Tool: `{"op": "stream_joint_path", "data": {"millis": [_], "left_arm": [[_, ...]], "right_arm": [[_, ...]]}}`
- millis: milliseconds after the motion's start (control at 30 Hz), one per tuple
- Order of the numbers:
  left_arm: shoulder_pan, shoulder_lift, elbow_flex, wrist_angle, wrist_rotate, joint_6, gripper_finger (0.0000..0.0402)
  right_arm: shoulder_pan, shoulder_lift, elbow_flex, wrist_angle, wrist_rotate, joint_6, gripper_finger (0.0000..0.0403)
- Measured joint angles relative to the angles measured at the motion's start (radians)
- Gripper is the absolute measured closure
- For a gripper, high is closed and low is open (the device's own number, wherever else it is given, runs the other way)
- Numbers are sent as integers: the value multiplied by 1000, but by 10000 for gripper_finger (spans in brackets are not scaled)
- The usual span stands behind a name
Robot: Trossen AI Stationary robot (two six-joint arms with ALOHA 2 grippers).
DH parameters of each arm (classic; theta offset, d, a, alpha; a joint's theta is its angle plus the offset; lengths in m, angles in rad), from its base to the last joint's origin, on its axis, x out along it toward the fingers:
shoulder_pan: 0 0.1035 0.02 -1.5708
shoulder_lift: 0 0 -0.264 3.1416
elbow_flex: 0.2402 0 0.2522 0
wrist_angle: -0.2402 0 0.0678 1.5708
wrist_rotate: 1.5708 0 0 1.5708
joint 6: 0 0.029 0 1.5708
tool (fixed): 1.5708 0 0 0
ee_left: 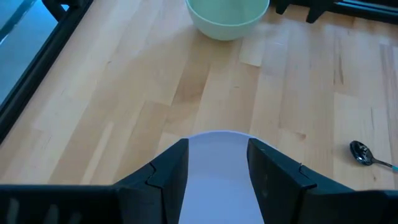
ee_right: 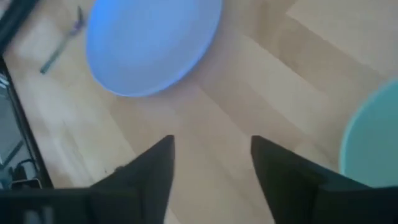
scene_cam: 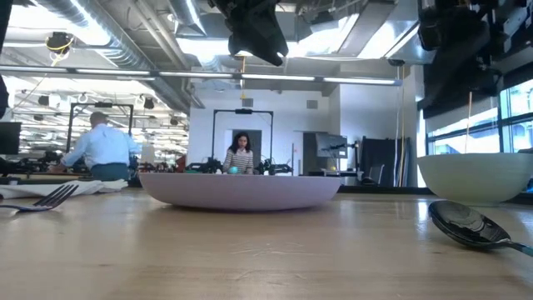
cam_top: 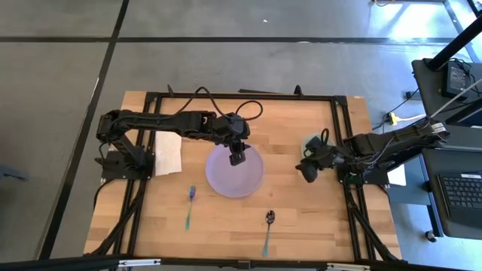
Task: Set table place
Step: Put the light green bowl on top of the purple plate
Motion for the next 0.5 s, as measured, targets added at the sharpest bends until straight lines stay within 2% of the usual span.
{"op": "stream_joint_path", "data": {"millis": [133, 333, 500], "left_arm": [[0, 0, 0, 0, 0, 0, 244], [0, 0, 0, 0, 0, 0, 244], [0, 0, 0, 0, 0, 0, 244]], "right_arm": [[7, 0, 0, -124, -59, 25, 161], [7, 0, 0, -396, -79, 19, 174], [7, 3, -13, -383, -68, 11, 190]]}}
